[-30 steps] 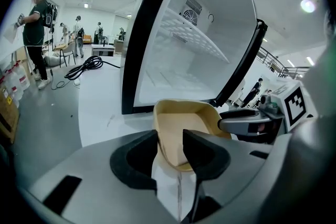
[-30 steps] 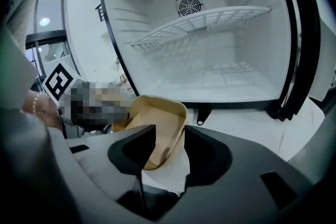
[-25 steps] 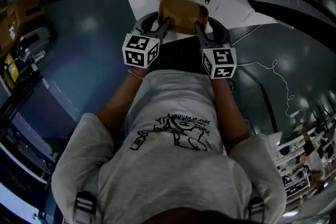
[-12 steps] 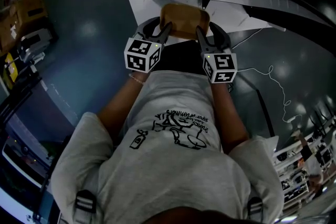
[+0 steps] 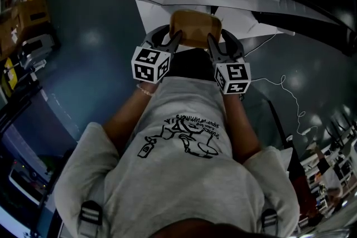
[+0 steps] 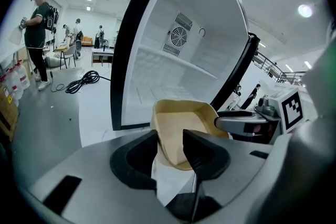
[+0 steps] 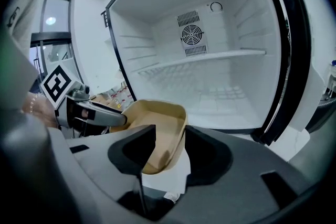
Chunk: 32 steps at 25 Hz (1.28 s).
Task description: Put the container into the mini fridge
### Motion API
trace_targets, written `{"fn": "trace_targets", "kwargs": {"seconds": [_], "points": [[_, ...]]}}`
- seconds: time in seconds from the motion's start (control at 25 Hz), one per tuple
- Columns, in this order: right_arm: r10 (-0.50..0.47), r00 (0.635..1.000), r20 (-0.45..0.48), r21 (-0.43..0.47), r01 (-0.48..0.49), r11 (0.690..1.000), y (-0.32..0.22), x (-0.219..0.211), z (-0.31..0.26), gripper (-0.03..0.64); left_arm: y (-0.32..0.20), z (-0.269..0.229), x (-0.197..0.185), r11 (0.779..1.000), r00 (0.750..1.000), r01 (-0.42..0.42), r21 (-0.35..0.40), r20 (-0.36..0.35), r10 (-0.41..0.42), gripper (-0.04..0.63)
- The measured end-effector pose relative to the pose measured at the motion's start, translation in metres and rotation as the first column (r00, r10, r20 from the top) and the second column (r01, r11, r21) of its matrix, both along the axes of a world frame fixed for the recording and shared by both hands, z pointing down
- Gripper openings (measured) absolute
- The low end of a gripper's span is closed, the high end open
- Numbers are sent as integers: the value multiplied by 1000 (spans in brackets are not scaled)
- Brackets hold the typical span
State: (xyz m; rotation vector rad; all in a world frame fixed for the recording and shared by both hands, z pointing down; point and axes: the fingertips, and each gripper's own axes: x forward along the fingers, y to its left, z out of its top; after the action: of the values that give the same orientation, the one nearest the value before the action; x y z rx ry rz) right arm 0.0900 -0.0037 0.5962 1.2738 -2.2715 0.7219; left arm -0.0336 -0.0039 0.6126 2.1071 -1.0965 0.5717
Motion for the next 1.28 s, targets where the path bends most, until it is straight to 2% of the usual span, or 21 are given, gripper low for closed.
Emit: {"fn": "trace_targets", "kwargs": {"seconds": [0.52, 1.28], "points": [[2, 1000, 10, 36, -3, 999, 2, 3, -40, 169, 0, -40, 3, 999, 1000, 15, 31, -18, -14, 163], [18, 1000, 5, 82, -18, 996, 2, 10, -88, 169, 10, -83, 13, 999, 999, -4, 40, -44, 6, 163]]}}
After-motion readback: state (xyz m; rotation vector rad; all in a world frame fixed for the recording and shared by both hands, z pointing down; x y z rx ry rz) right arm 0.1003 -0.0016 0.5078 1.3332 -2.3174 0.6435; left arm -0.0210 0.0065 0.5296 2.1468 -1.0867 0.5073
